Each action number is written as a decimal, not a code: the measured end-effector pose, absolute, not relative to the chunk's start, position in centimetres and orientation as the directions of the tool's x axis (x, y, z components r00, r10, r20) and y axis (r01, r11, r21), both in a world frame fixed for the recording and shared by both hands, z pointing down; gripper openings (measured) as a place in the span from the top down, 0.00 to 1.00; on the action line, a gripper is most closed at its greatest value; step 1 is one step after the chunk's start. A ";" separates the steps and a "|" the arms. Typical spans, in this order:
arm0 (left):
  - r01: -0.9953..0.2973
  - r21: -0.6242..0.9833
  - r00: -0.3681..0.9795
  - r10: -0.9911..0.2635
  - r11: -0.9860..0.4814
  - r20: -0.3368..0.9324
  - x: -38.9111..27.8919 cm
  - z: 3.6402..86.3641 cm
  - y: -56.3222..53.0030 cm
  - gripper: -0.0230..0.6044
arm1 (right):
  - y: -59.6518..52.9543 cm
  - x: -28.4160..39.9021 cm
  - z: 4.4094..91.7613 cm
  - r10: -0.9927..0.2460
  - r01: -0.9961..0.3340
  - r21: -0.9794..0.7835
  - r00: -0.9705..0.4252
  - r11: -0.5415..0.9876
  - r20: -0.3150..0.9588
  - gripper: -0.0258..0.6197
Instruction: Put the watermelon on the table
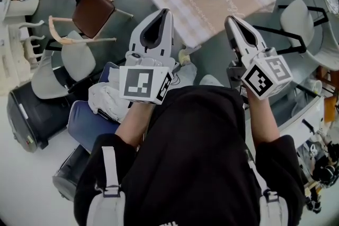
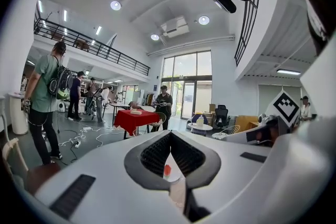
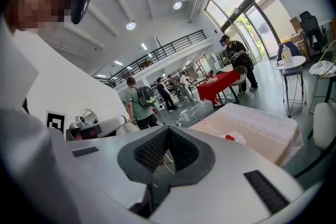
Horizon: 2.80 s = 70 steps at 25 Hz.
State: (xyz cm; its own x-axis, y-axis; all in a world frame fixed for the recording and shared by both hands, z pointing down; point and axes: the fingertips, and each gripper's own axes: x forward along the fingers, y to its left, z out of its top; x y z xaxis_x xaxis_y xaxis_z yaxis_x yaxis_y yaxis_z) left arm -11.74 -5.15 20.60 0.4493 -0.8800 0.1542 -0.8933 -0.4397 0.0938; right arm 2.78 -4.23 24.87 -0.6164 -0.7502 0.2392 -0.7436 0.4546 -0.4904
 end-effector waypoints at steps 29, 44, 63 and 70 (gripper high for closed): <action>-0.931 0.034 0.364 -0.925 -0.363 0.108 -3.4 16.7 17.3 0.95 | 15.4 12.4 21.5 -0.719 -0.716 -0.457 -0.663 0.528 0.208 0.93; -0.925 0.028 0.380 -0.920 -0.380 0.099 -2.2 16.4 19.0 0.95 | 17.0 13.2 21.1 -0.720 -0.723 -0.453 -0.658 0.522 0.221 0.93; -0.921 0.042 0.388 -0.919 -0.386 0.072 -3.6 16.0 18.7 0.95 | 16.7 11.8 21.0 -0.718 -0.743 -0.413 -0.649 0.527 0.252 0.94; -0.920 0.041 0.391 -0.917 -0.389 0.073 -3.4 16.1 18.7 0.95 | 16.8 11.7 21.0 -0.715 -0.742 -0.408 -0.652 0.532 0.254 0.94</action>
State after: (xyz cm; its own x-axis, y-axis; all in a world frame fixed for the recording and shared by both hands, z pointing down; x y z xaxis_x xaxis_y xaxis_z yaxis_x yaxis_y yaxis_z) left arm -3.40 18.73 16.08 0.3915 -0.9173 0.0734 -0.9202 -0.3894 0.0409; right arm 11.70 16.77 20.96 -0.6519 -0.7147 0.2535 -0.7419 0.5320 -0.4081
